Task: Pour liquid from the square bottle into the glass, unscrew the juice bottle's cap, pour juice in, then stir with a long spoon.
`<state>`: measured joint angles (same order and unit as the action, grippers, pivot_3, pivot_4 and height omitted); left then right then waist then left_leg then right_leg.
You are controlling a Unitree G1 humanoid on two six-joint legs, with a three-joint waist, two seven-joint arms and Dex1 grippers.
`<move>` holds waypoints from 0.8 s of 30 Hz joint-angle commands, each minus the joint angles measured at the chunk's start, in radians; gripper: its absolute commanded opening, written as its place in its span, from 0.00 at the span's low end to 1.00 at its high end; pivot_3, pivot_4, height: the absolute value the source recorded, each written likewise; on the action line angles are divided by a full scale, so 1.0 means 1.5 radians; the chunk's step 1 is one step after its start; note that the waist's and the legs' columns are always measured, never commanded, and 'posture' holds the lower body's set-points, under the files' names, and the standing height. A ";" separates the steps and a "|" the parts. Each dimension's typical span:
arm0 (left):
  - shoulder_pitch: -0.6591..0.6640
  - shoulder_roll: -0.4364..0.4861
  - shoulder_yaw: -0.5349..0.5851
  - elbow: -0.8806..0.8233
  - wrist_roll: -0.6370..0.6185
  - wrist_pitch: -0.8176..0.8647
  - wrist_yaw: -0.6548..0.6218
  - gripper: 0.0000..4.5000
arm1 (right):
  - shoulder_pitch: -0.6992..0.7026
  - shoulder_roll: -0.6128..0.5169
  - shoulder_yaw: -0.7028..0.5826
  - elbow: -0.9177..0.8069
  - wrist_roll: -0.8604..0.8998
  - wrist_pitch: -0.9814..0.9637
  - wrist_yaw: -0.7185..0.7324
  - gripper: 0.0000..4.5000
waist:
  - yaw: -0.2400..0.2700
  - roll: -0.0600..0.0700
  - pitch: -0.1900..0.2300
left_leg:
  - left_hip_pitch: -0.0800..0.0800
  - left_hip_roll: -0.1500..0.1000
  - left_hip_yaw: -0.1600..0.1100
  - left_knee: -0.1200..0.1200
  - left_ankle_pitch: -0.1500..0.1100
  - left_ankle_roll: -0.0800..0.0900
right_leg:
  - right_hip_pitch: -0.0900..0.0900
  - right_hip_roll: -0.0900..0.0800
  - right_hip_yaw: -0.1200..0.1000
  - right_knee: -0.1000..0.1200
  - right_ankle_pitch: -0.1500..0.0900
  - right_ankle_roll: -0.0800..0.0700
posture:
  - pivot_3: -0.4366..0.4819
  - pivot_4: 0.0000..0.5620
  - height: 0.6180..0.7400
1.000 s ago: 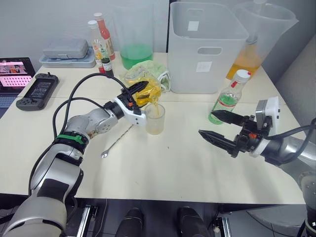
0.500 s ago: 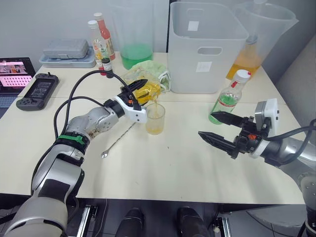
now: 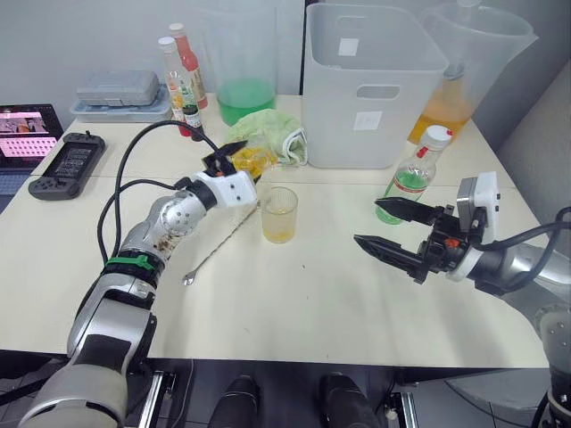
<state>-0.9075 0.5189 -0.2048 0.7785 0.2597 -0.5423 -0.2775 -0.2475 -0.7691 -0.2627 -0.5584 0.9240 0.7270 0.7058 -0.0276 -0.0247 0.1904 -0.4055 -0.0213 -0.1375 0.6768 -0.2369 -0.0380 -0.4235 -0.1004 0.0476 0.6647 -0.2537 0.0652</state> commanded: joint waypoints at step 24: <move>0.115 0.014 0.362 -0.270 -0.325 0.501 0.018 0.62 | -0.098 0.027 0.067 0.026 0.019 0.006 0.022 0.99 | -0.011 -0.001 0.000 | 0.000 0.001 0.000 0.001 0.000 0.000 | 0.000 0.000 0.000 0.000 0.001 0.000 | 0.48 0.27 1.00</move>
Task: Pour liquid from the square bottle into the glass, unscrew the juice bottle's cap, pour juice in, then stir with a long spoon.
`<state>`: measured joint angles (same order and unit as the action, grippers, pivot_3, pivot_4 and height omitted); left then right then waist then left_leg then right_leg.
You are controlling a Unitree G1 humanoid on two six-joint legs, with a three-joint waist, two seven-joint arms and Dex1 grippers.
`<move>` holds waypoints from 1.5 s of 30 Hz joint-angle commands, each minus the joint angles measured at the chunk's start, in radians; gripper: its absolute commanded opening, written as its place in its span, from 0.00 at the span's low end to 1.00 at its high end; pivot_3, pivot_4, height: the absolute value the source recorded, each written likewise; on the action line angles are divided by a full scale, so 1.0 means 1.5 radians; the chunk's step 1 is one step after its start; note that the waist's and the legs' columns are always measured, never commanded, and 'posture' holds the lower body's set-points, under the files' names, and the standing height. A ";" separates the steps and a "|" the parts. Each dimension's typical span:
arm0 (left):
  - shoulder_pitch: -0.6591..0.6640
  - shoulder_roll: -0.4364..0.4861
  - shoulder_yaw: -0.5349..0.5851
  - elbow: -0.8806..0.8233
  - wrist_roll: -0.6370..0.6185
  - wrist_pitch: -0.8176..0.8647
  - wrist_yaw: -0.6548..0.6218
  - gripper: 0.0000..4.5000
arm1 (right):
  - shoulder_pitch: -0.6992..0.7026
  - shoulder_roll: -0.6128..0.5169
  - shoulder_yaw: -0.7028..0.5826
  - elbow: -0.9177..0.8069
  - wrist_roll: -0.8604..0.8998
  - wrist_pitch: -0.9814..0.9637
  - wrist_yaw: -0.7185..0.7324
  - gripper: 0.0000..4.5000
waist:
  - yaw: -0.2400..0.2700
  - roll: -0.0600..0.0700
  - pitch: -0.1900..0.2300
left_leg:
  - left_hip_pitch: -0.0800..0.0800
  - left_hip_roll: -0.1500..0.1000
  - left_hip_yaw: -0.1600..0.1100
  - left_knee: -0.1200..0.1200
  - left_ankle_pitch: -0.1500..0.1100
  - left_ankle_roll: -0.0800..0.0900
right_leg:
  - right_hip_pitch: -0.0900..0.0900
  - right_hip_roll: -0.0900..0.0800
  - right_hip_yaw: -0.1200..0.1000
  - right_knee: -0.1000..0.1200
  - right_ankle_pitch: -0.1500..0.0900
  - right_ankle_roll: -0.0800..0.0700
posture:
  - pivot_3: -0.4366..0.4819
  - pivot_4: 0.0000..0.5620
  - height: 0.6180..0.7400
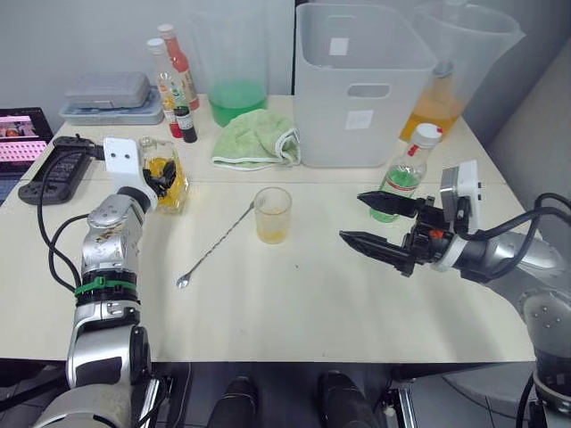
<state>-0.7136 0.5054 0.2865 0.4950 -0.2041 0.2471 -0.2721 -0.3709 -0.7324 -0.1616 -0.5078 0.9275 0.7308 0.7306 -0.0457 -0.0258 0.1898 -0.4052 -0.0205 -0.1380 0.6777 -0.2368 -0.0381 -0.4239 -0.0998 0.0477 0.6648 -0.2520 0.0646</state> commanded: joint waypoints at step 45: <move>0.012 0.147 0.049 -0.323 -0.300 0.139 -0.340 0.99 | -0.025 -0.024 -0.035 0.020 0.025 0.001 0.053 1.00 | 0.000 -0.001 0.000 | 0.002 0.000 0.000 -0.001 0.000 0.000 | 0.001 0.000 0.000 0.000 0.001 -0.001 | 0.48 0.27 1.00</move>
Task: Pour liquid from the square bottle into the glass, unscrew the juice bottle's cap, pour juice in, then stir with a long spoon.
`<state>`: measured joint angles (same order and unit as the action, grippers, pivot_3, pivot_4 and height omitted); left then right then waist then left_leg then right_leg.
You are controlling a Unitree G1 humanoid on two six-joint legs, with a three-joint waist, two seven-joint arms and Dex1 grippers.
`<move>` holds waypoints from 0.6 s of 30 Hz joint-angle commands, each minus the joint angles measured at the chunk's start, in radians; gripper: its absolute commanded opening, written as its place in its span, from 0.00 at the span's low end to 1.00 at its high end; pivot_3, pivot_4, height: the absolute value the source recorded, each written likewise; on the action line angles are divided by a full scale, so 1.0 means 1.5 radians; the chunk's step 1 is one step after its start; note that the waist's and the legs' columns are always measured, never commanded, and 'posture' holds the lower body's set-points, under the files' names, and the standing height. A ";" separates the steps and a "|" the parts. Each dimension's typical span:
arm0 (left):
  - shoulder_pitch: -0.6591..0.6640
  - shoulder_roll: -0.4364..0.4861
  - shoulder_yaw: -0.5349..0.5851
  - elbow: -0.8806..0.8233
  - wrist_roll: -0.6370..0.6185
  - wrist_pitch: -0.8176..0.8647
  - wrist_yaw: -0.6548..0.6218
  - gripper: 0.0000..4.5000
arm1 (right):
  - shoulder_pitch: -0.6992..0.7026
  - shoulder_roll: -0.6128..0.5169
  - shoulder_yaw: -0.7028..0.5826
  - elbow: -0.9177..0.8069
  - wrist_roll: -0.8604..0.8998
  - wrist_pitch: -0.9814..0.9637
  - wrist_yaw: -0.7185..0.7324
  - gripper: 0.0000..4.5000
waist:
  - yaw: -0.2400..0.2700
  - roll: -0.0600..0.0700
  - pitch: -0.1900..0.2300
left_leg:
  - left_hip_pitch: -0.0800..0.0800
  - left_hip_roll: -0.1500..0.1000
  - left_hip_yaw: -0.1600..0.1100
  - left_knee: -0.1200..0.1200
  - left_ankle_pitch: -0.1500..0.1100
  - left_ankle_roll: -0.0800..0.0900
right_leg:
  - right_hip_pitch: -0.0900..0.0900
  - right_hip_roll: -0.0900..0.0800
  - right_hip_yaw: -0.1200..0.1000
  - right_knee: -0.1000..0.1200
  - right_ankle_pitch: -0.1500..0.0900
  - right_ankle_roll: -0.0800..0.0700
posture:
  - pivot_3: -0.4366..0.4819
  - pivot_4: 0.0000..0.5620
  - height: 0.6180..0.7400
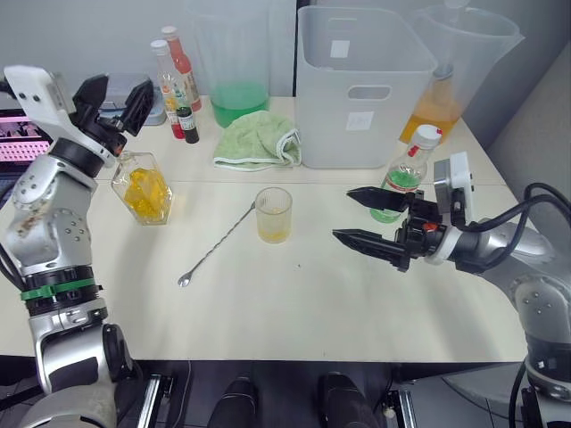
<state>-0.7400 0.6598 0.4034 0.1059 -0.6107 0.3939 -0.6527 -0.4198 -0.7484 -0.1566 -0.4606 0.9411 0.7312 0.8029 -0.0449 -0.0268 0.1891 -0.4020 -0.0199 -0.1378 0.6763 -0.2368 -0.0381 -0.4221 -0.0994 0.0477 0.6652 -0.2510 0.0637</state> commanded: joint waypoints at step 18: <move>0.357 0.128 -0.037 0.067 0.093 -0.101 -0.243 0.99 | 0.372 0.027 -0.253 -0.014 -0.080 -0.111 -0.018 1.00 | 0.004 0.001 0.000 | 0.007 0.002 0.005 -0.007 0.000 0.000 | 0.002 0.001 0.005 -0.002 0.000 0.000 | 0.48 0.27 1.00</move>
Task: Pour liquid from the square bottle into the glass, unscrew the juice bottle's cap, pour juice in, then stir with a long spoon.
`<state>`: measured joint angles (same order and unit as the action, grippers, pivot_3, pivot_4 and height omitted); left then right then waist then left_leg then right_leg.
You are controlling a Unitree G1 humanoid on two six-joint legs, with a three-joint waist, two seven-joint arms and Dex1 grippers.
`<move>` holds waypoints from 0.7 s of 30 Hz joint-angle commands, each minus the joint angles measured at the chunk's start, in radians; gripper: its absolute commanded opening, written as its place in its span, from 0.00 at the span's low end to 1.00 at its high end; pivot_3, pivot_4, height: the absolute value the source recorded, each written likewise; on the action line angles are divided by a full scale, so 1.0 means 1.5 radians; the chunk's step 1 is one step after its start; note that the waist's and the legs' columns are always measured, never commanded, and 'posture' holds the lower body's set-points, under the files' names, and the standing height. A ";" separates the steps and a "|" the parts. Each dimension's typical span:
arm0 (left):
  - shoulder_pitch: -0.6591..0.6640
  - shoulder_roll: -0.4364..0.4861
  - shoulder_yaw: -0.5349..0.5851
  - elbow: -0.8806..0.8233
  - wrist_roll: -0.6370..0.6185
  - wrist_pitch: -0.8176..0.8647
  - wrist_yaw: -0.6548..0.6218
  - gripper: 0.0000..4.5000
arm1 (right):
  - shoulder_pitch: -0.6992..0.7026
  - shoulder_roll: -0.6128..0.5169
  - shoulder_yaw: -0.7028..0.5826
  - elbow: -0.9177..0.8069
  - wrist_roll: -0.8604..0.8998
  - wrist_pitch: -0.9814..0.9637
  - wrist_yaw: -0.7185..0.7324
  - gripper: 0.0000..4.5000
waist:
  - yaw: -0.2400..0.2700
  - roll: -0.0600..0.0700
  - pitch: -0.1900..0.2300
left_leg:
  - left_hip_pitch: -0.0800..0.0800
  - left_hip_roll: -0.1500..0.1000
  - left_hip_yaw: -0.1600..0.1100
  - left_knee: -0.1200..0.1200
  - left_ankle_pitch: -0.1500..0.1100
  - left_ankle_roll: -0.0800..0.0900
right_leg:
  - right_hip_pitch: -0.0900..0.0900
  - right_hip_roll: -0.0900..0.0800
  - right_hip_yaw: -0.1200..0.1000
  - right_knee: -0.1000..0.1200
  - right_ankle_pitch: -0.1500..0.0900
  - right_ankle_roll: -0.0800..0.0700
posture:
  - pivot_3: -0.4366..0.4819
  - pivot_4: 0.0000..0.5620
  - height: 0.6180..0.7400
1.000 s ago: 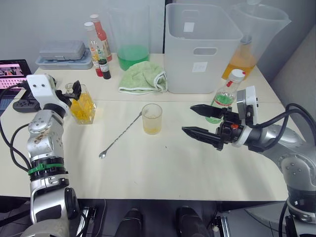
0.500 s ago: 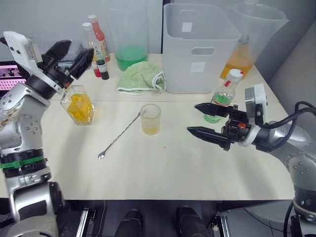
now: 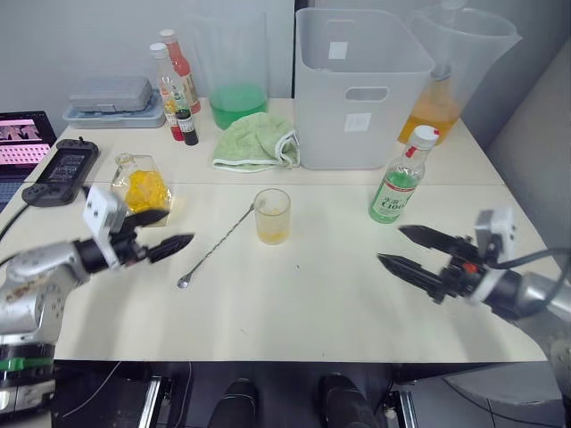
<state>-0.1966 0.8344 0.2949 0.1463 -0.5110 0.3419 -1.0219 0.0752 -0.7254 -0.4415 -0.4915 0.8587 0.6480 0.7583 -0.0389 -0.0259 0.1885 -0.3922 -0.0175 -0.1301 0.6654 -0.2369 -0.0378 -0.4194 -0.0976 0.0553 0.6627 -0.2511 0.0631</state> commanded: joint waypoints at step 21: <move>-0.006 0.035 0.057 0.342 0.123 -0.304 -0.002 0.99 | 0.164 0.056 -0.151 0.237 -0.147 -0.256 0.075 1.00 | -0.002 0.000 0.000 | 0.013 0.002 0.003 -0.004 0.000 0.001 | 0.012 0.001 0.002 -0.005 0.000 0.000 | 0.48 0.27 1.00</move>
<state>-0.1926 0.8764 0.3711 0.6948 -0.3143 -0.1052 -1.0169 0.3254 -0.6277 -0.6459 -0.1273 0.6378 0.2875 0.8710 -0.0426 -0.0259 0.1881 -0.3732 -0.0152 -0.1256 0.6589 -0.2366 -0.0370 -0.4018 -0.0964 0.0589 0.6552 -0.2517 0.0636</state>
